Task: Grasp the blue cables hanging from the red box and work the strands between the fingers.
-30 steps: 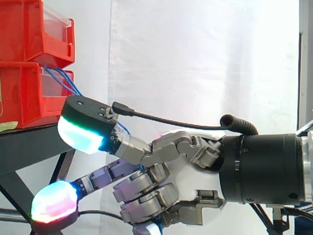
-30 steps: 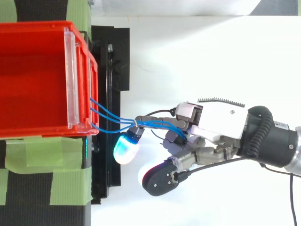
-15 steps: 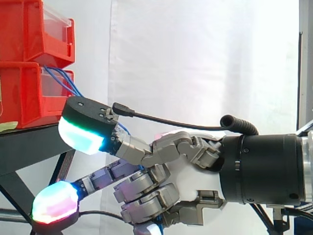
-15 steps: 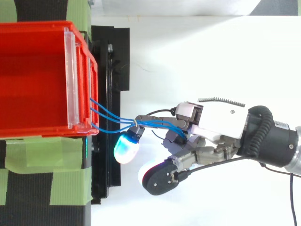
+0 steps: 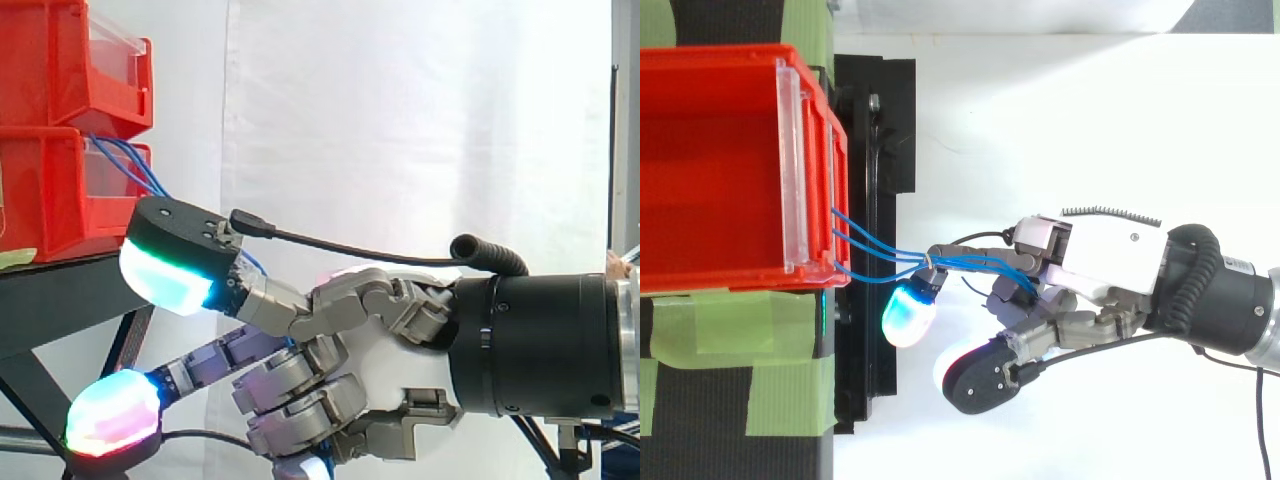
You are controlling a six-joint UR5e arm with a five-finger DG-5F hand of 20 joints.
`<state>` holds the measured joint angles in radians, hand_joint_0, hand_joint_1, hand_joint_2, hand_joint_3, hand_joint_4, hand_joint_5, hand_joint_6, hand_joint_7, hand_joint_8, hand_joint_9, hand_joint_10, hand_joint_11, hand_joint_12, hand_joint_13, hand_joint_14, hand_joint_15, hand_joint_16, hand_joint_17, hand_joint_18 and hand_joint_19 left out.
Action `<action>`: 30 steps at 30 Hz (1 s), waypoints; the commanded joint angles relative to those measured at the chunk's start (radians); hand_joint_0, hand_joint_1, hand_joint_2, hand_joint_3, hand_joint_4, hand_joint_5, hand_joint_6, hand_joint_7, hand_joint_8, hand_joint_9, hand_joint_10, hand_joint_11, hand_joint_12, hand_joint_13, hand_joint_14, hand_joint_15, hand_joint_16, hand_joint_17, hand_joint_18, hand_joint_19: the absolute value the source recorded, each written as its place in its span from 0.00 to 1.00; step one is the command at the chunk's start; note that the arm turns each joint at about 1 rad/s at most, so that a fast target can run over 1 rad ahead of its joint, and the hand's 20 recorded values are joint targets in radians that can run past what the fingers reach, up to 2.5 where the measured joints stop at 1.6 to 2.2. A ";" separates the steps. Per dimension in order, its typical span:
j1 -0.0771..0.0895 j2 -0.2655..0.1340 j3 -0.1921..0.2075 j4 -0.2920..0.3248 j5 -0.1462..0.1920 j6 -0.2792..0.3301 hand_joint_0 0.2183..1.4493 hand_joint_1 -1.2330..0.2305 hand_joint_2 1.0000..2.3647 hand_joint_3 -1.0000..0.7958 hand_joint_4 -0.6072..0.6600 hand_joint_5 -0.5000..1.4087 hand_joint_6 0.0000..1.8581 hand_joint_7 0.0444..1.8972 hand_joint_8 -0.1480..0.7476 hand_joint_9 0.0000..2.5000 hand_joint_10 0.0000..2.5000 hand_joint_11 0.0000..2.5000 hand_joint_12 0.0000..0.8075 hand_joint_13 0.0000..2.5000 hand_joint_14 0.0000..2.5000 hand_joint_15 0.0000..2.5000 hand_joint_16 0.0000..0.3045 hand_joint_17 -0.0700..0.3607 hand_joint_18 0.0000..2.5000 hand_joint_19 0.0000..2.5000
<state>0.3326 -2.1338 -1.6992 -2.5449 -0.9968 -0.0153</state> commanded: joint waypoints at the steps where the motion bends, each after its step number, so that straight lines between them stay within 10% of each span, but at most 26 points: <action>1: 0.000 0.000 0.000 0.000 0.000 0.000 0.46 0.45 0.00 0.01 0.77 0.37 0.00 0.63 0.73 0.63 1.00 1.00 0.81 0.75 1.00 0.69 0.73 0.55 0.93 0.30; 30: -0.003 0.000 0.001 0.000 0.000 0.000 0.45 0.46 0.00 0.01 0.78 0.37 0.00 0.62 0.73 0.63 1.00 1.00 0.80 0.75 1.00 0.69 0.72 0.55 0.94 0.30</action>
<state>0.3308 -2.1338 -1.6994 -2.5449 -0.9966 -0.0153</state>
